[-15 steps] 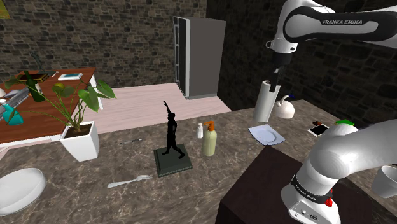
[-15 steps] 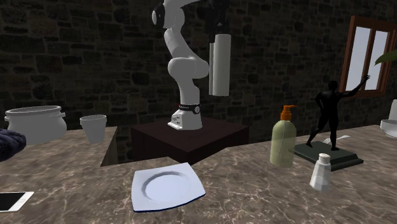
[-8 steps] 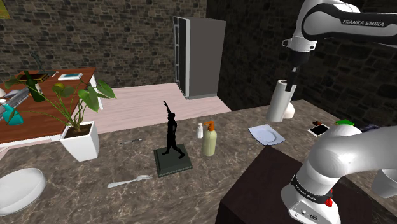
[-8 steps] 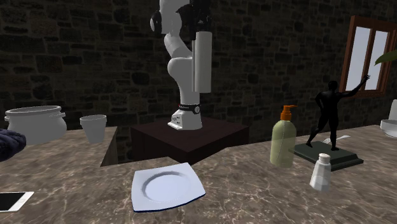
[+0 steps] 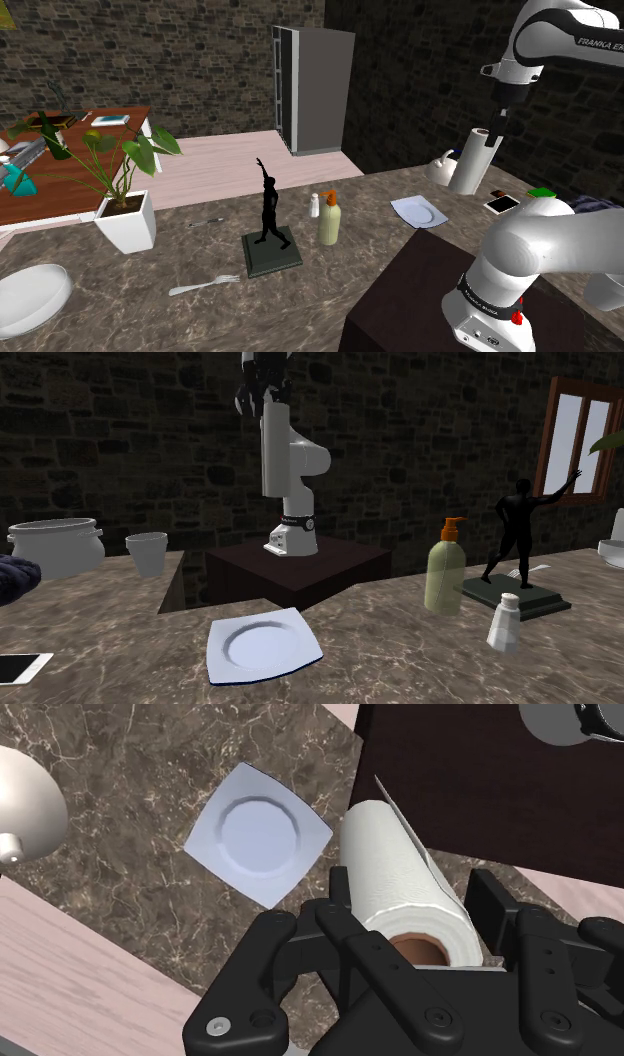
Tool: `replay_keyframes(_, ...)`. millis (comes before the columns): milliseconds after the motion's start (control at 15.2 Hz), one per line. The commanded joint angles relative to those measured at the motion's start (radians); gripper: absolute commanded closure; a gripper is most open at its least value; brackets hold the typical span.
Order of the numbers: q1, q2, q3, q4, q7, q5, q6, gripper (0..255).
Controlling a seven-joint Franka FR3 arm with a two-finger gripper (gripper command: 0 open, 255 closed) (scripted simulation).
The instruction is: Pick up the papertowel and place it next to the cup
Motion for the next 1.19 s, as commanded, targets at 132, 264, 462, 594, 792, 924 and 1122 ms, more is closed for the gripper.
replay_keyframes(132,-0.038,-0.04,-0.079,0.014,-0.098,-0.078,-0.025,255)
replay_keyframes(264,-0.053,-0.052,-0.118,0.029,-0.146,-0.116,-0.036,255)
replay_keyframes(462,-0.072,-0.064,-0.179,0.059,-0.219,-0.171,-0.05,255)
replay_keyframes(594,-0.08,-0.067,-0.22,0.085,-0.267,-0.207,-0.056,255)
replay_keyframes(792,-0.087,-0.064,-0.283,0.131,-0.34,-0.258,-0.062,255)
replay_keyframes(924,-0.087,-0.059,-0.326,0.166,-0.389,-0.291,-0.064,255)
replay_keyframes(1122,-0.08,-0.046,-0.392,0.227,-0.461,-0.336,-0.065,255)
